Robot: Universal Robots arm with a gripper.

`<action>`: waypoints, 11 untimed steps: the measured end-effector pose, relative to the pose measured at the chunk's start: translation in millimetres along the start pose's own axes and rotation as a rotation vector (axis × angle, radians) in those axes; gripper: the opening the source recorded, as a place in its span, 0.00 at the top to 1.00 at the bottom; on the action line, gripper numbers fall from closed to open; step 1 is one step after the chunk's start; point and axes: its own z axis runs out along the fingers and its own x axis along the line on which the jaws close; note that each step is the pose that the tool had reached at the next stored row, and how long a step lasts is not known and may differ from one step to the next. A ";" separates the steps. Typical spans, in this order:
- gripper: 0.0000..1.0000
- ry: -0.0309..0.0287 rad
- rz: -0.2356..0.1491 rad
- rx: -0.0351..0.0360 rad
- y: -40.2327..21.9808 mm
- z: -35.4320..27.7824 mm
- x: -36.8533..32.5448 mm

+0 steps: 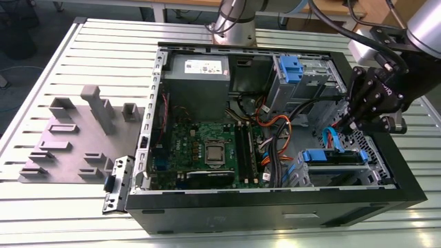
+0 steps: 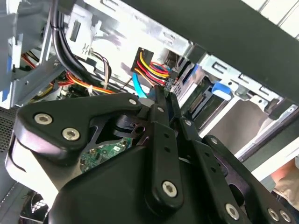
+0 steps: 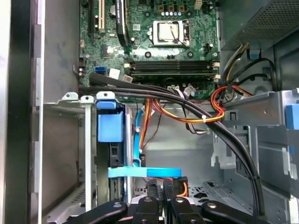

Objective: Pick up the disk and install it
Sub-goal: 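Insert the second disk wire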

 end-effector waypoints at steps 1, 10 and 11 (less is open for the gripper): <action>0.84 0.0009 0.000 0.0001 0.2 0.0 1.4; 0.84 0.0045 0.000 0.0003 0.4 -3.6 9.4; 0.84 0.0045 0.000 0.0003 0.5 -5.1 9.4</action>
